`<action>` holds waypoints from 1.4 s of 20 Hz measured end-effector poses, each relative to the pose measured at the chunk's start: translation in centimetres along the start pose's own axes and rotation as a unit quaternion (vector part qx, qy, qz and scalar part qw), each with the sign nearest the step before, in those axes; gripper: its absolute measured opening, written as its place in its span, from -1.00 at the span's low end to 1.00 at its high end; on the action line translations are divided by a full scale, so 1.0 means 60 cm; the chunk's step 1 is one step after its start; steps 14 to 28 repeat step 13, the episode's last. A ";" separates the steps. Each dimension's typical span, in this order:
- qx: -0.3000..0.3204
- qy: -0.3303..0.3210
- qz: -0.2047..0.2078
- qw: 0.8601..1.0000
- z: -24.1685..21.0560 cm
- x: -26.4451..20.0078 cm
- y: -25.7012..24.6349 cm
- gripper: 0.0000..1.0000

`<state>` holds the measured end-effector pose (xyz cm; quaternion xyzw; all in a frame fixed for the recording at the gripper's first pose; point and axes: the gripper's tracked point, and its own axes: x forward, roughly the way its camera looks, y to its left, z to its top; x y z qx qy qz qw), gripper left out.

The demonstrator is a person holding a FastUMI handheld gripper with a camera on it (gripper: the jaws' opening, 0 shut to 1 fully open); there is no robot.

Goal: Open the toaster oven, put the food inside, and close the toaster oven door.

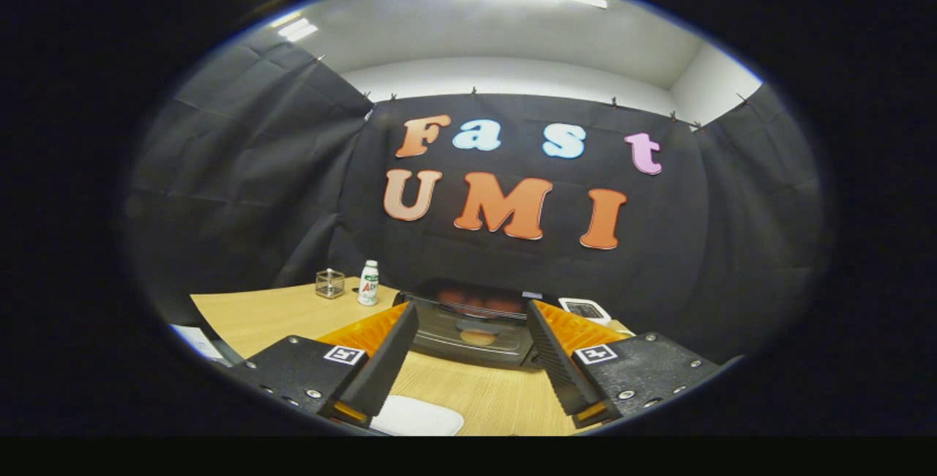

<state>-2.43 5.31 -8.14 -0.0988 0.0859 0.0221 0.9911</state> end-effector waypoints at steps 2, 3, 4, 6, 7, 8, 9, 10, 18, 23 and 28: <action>0.017 -0.006 -0.005 1.000 0.015 -0.033 0.001 0.83; 0.026 -0.009 -0.002 1.000 0.021 -0.050 0.006 0.84; 0.034 -0.014 0.002 0.999 0.032 -0.068 0.013 0.87; 0.038 -0.023 0.003 0.999 0.050 -0.099 0.016 0.88; 0.037 -0.028 0.001 0.999 0.061 -0.112 0.014 0.89; 0.037 -0.032 -0.002 0.999 0.069 -0.126 0.016 0.89; 0.038 -0.035 -0.004 0.999 0.076 -0.139 0.017 0.89; 0.042 -0.037 -0.006 0.998 0.084 -0.152 0.018 0.90; 0.058 -0.047 0.000 0.997 0.104 -0.178 0.033 0.90; 0.058 -0.047 0.000 0.997 0.104 -0.178 0.033 0.90; 0.058 -0.047 0.000 0.997 0.104 -0.178 0.033 0.90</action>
